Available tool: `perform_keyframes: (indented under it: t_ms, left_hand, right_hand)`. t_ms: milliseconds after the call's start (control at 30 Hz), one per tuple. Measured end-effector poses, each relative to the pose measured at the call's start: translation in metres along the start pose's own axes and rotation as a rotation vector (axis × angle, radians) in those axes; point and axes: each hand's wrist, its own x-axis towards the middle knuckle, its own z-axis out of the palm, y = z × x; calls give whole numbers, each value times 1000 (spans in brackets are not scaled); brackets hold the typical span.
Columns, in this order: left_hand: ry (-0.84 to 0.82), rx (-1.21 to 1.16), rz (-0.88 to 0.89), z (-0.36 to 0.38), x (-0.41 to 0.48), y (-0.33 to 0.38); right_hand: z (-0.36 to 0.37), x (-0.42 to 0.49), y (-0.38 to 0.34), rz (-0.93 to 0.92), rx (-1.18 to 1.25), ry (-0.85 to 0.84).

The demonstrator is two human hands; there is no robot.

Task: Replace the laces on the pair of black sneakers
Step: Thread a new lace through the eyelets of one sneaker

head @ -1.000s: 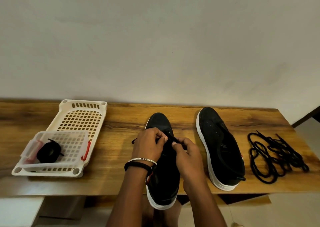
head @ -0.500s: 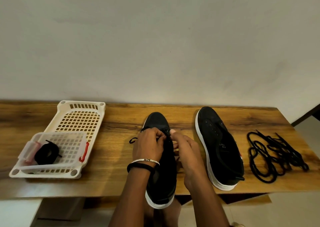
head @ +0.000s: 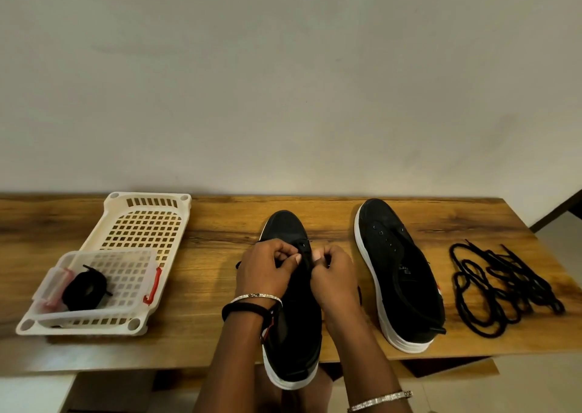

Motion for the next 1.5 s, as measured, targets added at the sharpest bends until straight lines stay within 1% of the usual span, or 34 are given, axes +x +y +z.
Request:
perform_keyframes:
  t_ms: [33,100,167,200,233,267,300,333,367,400,433,467,500,533,567,600,667,700,767,800,900,933,967,1000,1033,1100,1167,1233,1267,1300,1367,1400,1433,1500]
  left_hand:
    - [-10,5,-17,-2,-1,-1]
    - [-22,27,-37,-7,-2,-1]
    - [-63,100,-50,-15,-4,0]
    - [-85,140,-66,-19,-6,2]
    - [-96,164,-85,-22,-7,3]
    - [-99,172,-104,-24,-8,5]
    - [-98,173,-127,-26,-8,6]
    - [-94,169,-146,-27,-9,6]
    - [-94,172,-163,-27,-9,5]
    - [-95,175,-179,-27,-9,4]
    - [-96,179,-196,-26,-9,2]
    - [-94,179,-211,-26,-8,1]
    - [-99,170,-231,-25,-7,0]
    - [-103,148,-243,-24,-7,-1]
    - [-107,119,-249,-23,-6,-3]
    - [-112,85,-250,-22,-5,-5]
    - [-125,17,-258,-22,-5,-8]
    - [-130,-14,-265,-22,-6,-10]
    - [-136,-42,-272,-22,-6,-11]
    - [-139,-45,-268,-22,-6,-12]
    - [-140,-46,-252,-22,-7,-13]
    - [-144,-42,-251,-22,-8,-13]
    - [-145,-41,-251,-22,-9,-12]
    - [-143,-35,-256,-21,-9,-11]
    - [-139,-24,-259,-21,-9,-10]
    - [-122,1,-263,-22,-11,-7]
    - [-103,17,-271,-21,-15,-5]
    - [-81,11,-292,-18,-20,-4]
    - [-72,-1,-306,-18,-23,-3]
    - [-67,-15,-320,-17,-25,-2]
    - [-65,-49,-338,-16,-33,-1]
    - [-66,-71,-344,-16,-37,-1]
    - [-65,-91,-349,-15,-40,0]
    - [-59,-109,-345,-14,-46,1]
  right_hand:
    - [0,-1,-2,37,100,27]
    - [-3,-3,-11,139,492,47]
    - [-15,-5,-22,221,931,-13]
    - [-21,-5,-26,242,1106,-46]
    - [-29,-6,-28,255,1224,-63]
    - [-34,-4,-27,268,1261,-52]
    - [-38,-2,-24,256,1198,-15]
    - [-43,-1,-21,198,1014,41]
    - [-47,-1,-18,92,721,110]
    - [-52,0,-16,-47,364,169]
    - [-55,1,-12,-199,9,186]
    - [-57,0,-11,-306,-297,159]
    - [-58,-1,-10,-356,-495,100]
    - [-57,-1,-8,-374,-609,27]
    - [-56,0,-4,-369,-650,-45]
    - [-54,1,-1,-363,-632,-107]
    - [-52,2,3,-351,-426,-169]
    - [-52,2,1,-331,-271,-162]
    - [-55,-3,-9,-264,125,-141]
    - [-55,-4,-16,-217,347,-162]
    - [-58,-9,-28,-21,992,-317]
    - [-57,-10,-30,44,1138,-334]
    - [-57,-10,-31,105,1209,-309]
    - [-57,-8,-31,145,1195,-247]
    - [-57,-7,-30,161,1122,-172]
    - [-61,-1,-25,97,920,-68]
    - [-64,2,-20,-38,632,-20]
    - [-66,4,-13,-159,252,29]
    - [-66,5,-11,-212,68,2]
    - [-66,3,-11,-254,-94,-66]
    - [-63,-4,-13,-303,-356,-240]
    - [-61,-6,-12,-307,-445,-291]
    - [-60,-9,-13,-310,-488,-310]
    - [-60,-9,-12,-303,-444,-292]
